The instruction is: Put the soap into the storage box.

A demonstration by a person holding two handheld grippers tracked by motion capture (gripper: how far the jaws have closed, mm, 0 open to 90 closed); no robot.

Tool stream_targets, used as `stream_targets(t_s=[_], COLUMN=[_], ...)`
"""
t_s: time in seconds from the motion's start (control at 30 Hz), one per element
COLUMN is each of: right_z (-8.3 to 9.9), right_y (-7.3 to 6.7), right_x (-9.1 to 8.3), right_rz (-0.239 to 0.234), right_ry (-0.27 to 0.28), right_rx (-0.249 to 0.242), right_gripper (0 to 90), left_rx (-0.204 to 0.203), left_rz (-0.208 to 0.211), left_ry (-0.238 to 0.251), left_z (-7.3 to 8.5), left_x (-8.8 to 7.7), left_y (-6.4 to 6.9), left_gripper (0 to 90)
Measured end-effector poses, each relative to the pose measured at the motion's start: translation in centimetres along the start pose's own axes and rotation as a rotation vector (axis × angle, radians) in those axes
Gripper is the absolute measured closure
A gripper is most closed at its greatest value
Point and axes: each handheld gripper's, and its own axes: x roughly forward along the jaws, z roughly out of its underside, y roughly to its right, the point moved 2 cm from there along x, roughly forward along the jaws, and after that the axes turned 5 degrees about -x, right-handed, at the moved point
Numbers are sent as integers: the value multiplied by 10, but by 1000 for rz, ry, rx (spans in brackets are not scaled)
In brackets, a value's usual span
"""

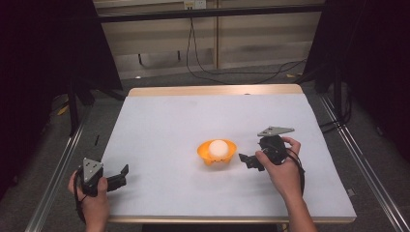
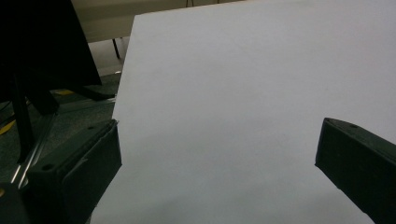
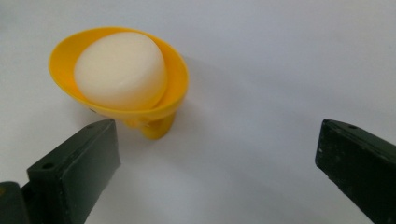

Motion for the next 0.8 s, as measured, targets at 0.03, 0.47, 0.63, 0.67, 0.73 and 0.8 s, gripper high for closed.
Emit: stream_targets(t_s=[0.03,0.47,0.63,0.67,0.73,0.8], right_z=[3,36,52,52,60,65], right_y=[3,28,41,41,46,49], right_x=[-1,-21,-35,-35,-40,-43], right_rz=[3,56,88,88,101,107], right_ry=[3,24,37,37,39,37], right_rx=[-1,51,73,73,86,89], right_gripper=[0,0,0,0,0,0], left_rx=[0,12,14,14,15,9], left_rz=[0,-6,-5,-5,-8,-6], left_ry=[0,5,5,5,6,11], left_z=[0,0,0,0,0,0], left_x=[0,0,0,0,-1,0], left_y=[0,1,1,1,1,2], left_gripper=[1,3,3,3,4,4])
